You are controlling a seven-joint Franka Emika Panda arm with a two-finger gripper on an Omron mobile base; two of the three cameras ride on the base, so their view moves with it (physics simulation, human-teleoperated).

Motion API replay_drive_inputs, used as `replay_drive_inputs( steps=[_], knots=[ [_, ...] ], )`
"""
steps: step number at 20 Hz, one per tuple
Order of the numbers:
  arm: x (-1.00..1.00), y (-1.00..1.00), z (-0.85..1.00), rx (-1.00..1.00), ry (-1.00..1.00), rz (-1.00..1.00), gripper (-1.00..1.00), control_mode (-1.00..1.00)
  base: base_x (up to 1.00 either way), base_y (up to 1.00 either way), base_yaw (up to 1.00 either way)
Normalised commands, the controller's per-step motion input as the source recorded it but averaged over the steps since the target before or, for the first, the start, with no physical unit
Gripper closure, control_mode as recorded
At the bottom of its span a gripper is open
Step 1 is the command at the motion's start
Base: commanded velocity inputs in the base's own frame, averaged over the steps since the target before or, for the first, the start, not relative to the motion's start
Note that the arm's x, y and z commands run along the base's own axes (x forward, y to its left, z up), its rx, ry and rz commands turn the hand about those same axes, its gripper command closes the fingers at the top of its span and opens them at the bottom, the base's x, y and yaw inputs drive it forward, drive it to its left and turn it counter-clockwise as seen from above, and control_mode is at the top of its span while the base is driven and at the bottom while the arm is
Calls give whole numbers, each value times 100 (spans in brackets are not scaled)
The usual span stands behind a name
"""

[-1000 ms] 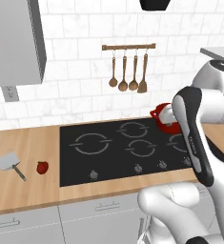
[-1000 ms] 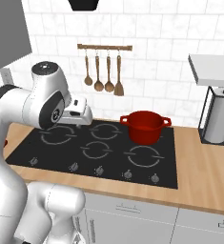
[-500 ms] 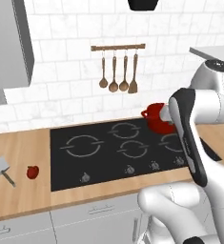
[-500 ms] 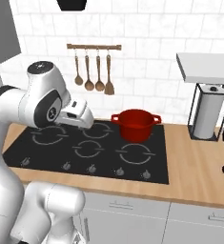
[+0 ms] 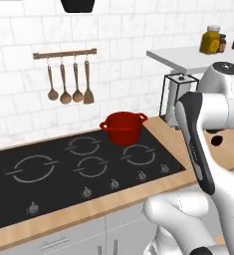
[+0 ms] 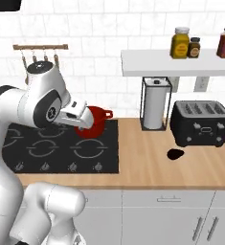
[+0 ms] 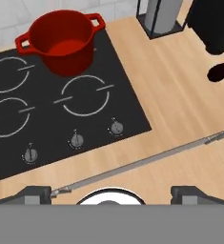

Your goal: Put the avocado and bell pepper in the pot. Retrieve the spatula and lightly stir the vegetables in the pot.

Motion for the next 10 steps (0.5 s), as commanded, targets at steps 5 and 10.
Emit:
replay_drive_inputs(
  steps=[5,10],
  knots=[
    [0,0,0,0,0,0,-100,100,-3,-74,-26],
    [0,0,0,0,0,0,-100,100,4,-58,-8]
  ],
)
